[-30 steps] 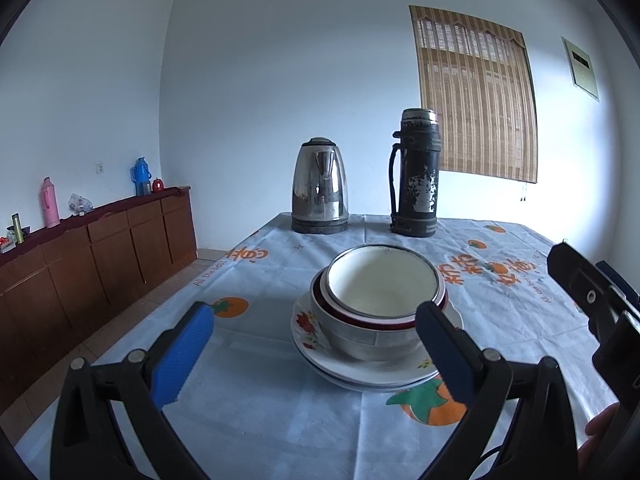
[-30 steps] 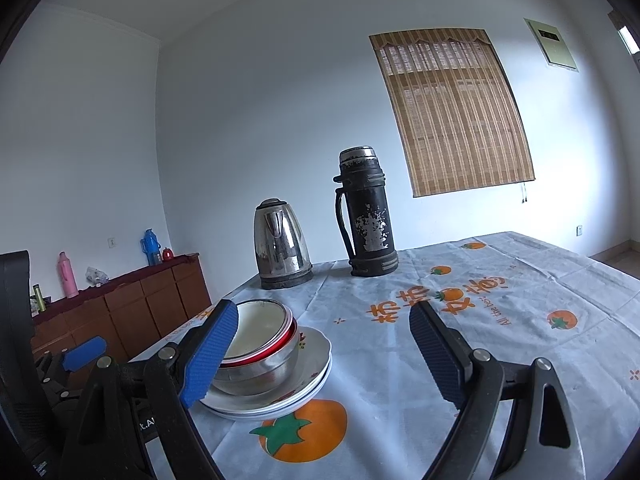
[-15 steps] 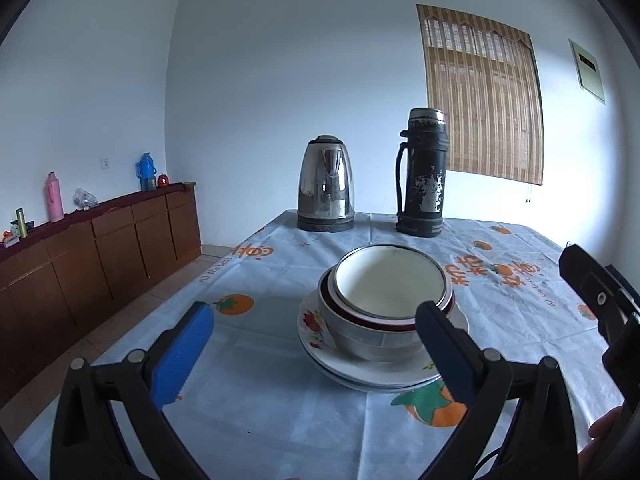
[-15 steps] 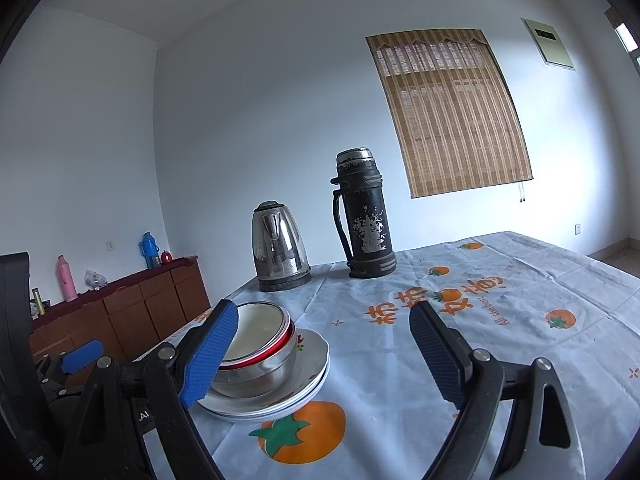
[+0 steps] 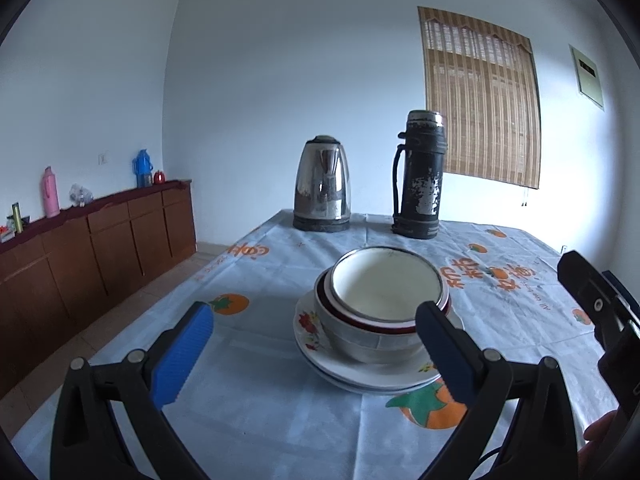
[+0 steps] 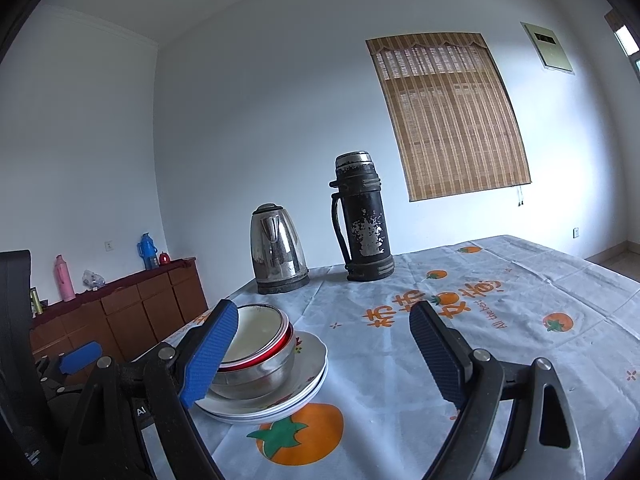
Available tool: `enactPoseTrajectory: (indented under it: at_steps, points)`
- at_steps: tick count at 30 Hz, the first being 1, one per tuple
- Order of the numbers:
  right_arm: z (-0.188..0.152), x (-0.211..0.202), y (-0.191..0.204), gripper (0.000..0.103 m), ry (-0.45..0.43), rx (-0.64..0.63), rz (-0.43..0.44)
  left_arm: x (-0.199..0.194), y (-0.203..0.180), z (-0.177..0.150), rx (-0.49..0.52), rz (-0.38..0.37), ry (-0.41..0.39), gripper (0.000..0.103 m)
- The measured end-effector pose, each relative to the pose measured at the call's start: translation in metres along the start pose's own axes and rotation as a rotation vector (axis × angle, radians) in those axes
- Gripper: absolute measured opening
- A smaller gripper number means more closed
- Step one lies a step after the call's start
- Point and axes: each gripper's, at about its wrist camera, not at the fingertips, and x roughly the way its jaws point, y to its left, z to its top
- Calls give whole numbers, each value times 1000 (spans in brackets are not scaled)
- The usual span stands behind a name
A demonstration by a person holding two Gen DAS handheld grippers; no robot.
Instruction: Organize plates and bowls
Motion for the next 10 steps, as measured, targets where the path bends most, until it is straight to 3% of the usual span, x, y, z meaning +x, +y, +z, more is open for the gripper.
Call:
enactPoseTrajectory:
  at_steps: [10]
  points:
    - [0, -1, -1, 89, 3, 0, -9, 0, -2, 0, 14, 18, -18, 103]
